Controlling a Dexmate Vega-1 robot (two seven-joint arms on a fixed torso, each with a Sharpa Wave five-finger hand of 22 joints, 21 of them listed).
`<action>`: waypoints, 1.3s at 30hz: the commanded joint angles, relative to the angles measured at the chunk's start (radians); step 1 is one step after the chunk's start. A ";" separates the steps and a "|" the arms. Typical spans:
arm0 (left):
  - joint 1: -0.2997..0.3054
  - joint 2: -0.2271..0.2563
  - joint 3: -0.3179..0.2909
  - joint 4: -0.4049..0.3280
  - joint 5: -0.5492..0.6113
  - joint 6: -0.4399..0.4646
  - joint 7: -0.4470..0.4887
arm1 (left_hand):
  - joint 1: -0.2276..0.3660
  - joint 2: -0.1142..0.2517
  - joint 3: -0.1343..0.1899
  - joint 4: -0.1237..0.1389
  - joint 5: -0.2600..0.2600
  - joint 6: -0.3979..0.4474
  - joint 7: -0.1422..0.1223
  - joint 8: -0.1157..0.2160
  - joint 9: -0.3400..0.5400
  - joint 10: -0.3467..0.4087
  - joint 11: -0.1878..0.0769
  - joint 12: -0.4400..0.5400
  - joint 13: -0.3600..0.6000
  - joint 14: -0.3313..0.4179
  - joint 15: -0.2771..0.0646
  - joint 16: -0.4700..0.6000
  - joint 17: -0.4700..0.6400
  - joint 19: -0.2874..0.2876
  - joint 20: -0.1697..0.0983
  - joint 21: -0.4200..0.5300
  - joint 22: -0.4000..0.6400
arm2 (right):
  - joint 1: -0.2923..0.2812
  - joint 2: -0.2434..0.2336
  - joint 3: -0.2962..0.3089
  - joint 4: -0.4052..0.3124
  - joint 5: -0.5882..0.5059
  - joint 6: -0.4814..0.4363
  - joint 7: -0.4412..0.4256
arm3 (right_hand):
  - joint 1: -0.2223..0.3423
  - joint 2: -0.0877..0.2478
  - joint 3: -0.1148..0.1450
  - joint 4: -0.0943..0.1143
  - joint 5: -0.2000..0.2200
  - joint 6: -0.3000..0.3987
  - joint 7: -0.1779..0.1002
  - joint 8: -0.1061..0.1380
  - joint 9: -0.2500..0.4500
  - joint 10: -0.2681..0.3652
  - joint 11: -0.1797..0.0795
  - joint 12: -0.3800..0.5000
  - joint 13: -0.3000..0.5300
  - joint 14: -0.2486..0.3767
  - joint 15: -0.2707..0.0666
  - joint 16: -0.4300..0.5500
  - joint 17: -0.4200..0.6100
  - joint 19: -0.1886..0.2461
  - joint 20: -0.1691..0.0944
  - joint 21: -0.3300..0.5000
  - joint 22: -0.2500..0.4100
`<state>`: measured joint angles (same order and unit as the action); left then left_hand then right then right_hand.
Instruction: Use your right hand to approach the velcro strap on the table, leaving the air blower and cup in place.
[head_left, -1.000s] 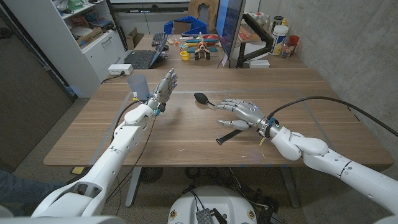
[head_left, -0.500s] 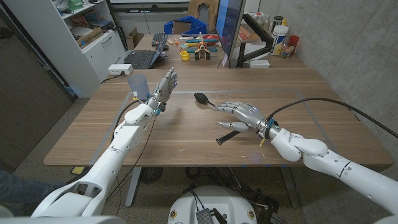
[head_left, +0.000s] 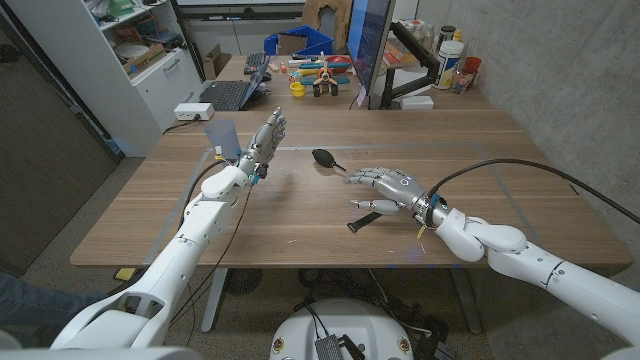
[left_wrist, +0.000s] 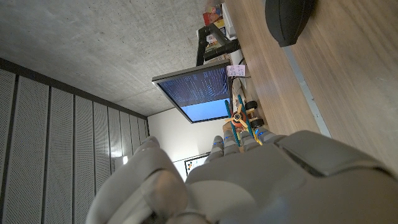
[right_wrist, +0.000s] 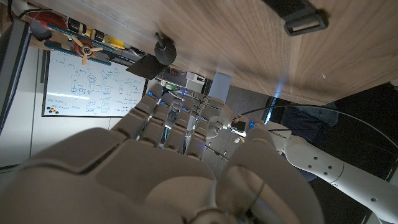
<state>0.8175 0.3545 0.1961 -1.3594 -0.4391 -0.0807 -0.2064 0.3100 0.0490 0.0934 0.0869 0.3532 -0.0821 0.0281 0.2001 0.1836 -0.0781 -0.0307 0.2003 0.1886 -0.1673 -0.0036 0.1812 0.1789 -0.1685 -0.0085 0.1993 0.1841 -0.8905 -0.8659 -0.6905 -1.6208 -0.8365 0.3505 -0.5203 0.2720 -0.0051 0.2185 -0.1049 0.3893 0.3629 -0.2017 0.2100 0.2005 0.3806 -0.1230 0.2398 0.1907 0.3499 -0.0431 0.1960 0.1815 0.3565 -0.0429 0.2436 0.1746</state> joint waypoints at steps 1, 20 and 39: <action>0.002 0.000 0.007 -0.018 0.004 0.004 0.008 | 0.007 0.004 -0.002 0.002 0.007 -0.003 -0.003 -0.002 0.003 -0.008 -0.005 0.003 0.001 -0.007 -0.003 0.005 0.005 -0.064 0.008 0.001 0.001 | -0.012 -0.007 -0.007 0.008 0.014 -0.002 0.024 | 0.003 0.010 0.007 -0.004 0.005 0.013 -0.002 0.004 0.001 0.007 -0.002 0.002 0.003 0.000 -0.110 -0.001 0.002 0.007 -0.003 -0.002 0.004; 0.001 0.002 0.016 -0.030 0.004 0.007 0.008 | 0.008 0.006 -0.004 0.002 0.006 -0.002 -0.003 -0.002 0.003 -0.006 -0.005 0.004 0.001 -0.008 -0.004 0.005 0.005 -0.067 0.008 0.001 0.001 | 0.003 0.011 -0.029 0.033 0.001 -0.009 0.036 | 0.004 0.015 0.009 -0.004 0.002 0.029 -0.006 0.008 0.001 0.012 -0.003 0.002 0.003 -0.009 -0.106 -0.007 0.003 0.005 0.004 -0.012 0.004; -0.003 -0.001 0.015 -0.013 0.001 0.004 -0.001 | 0.009 0.007 -0.007 0.002 0.006 -0.001 -0.004 -0.002 0.003 -0.006 -0.004 0.004 0.001 -0.008 -0.004 0.005 0.005 -0.069 0.008 0.002 0.001 | 0.017 0.026 -0.054 0.056 0.013 -0.014 0.060 | 0.008 0.018 0.011 -0.006 -0.001 0.049 -0.008 0.012 0.001 0.020 -0.002 0.004 0.003 -0.012 -0.101 -0.008 0.003 0.010 0.002 -0.017 0.005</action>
<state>0.8153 0.3550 0.2117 -1.3786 -0.4362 -0.0752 -0.2041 0.3139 0.0530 0.0935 0.0869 0.3532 -0.0822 0.0283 0.2001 0.1836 -0.0779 -0.0306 0.2003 0.1884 -0.1672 -0.0035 0.1812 0.1789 -0.1738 -0.0035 0.1993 0.1839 -0.8788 -0.8467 -0.7331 -1.5774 -0.8328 0.3367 -0.4701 0.2786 0.0015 0.2227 -0.1090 0.3893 0.4041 -0.2071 0.2146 0.2005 0.3932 -0.1249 0.2398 0.1908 0.3390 -0.0431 0.1884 0.1817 0.3564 -0.0429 0.2282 0.1744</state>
